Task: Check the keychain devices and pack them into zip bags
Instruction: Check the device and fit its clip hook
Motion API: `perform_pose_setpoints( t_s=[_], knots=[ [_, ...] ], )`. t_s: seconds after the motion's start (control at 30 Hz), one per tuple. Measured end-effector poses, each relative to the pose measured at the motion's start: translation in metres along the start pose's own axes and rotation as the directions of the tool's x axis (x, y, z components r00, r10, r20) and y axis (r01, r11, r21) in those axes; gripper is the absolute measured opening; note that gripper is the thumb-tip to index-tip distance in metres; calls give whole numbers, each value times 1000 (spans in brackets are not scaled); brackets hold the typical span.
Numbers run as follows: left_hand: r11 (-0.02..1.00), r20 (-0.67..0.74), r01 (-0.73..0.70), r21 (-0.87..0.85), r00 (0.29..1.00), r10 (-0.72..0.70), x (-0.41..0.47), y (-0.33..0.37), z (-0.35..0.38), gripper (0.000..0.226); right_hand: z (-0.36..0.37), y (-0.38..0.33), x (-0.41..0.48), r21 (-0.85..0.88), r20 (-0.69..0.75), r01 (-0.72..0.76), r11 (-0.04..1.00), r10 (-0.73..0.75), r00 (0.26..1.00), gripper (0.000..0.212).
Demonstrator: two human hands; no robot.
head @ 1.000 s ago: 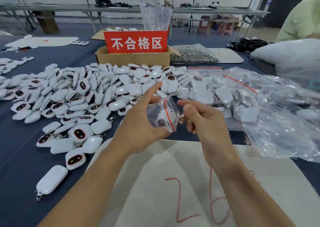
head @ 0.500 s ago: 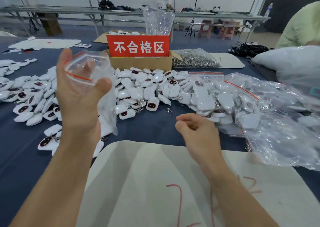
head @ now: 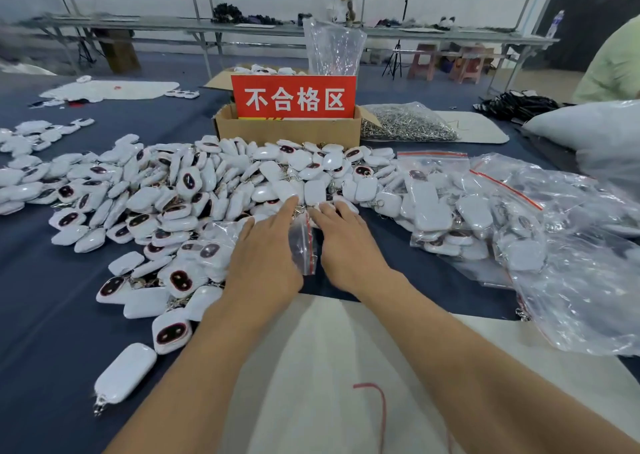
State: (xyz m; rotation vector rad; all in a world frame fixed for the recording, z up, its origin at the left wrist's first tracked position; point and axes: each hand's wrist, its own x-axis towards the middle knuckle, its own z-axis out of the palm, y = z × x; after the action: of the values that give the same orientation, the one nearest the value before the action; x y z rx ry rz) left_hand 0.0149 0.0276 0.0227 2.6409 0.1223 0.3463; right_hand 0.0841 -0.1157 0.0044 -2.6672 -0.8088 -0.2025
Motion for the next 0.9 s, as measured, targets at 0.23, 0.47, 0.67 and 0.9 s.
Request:
perform_pose_setpoints(
  t_s=[0.23, 0.47, 0.67, 0.9],
  knots=[
    [999, -40, -37, -30, 999, 36, -2, -3, 2, 111, -20, -5, -32, -141, 59, -79, 987, 88, 994, 47],
    [959, -308, -277, -62, 919, 245, -21, 32, -7, 95, -34, -5, -105, 722, -181, -255, 643, 531, 827, 14],
    [840, -133, -245, -484, 970, 206, -43, 71, 20, 27, -46, -8, -113, 920, 49, -222, 323, 466, 883, 23],
    [606, 81, 2, -796, 991, 103, -23, 57, 18, 33, -52, -5, -102, 952, 214, -286, 107, 435, 875, 21]
  ],
)
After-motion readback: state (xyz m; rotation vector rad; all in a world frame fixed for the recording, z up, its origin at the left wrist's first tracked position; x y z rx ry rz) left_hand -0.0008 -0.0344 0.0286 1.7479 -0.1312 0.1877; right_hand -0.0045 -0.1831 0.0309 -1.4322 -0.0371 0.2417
